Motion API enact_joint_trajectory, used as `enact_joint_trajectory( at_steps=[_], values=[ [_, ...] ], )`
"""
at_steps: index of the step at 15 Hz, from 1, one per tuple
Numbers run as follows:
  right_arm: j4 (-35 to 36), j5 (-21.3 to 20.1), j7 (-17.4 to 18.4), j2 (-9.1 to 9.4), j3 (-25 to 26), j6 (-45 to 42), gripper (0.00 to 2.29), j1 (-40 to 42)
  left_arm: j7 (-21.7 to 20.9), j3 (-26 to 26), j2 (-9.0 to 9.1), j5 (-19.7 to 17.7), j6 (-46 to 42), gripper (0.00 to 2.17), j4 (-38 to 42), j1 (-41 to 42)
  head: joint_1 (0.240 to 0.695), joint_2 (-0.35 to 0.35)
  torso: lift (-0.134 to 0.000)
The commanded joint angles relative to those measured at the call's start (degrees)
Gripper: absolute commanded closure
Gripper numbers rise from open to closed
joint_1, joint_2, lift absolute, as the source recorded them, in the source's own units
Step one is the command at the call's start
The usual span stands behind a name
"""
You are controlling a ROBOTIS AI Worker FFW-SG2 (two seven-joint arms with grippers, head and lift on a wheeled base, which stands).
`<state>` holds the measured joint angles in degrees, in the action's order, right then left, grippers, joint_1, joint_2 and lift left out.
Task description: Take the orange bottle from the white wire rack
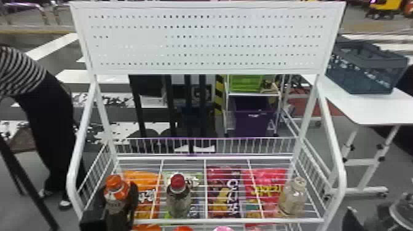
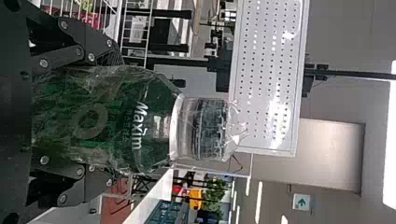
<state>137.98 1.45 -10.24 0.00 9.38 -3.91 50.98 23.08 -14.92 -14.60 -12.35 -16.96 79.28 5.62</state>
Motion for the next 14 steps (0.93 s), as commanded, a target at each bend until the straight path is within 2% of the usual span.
enact_joint_trajectory(
  at_steps=[1,4,9,12,14],
  values=[
    [0.09,-0.13,-0.04,0.05,-0.24,0.88,0.83,-0.35,0.21,-0.02,-0.08,0.04,0.22,1.69,0.88,0.44,0.499,0.0,0.0],
    [0.18,-0.31,-0.04,0.05,-0.32,2.11,0.83,-0.79,0.57,0.42,-0.43,0.13,2.51,1.68,6.85,3.17,0.499,0.0,0.0],
    [0.18,-0.49,-0.04,0.05,-0.5,3.17,0.83,-1.5,1.88,0.77,-2.1,1.27,23.95,1.68,30.14,9.32,0.499,0.0,0.0],
    [0.18,-0.31,-0.04,0.05,-0.59,3.17,0.83,-1.5,1.88,2.44,-3.15,2.68,32.74,1.68,42.62,13.8,0.499,0.0,0.0],
    [0.09,-0.13,-0.13,0.05,-0.59,2.99,0.83,-1.59,2.67,3.84,-3.59,3.21,33.97,1.68,48.07,16.97,0.499,0.0,0.0]
  ],
)
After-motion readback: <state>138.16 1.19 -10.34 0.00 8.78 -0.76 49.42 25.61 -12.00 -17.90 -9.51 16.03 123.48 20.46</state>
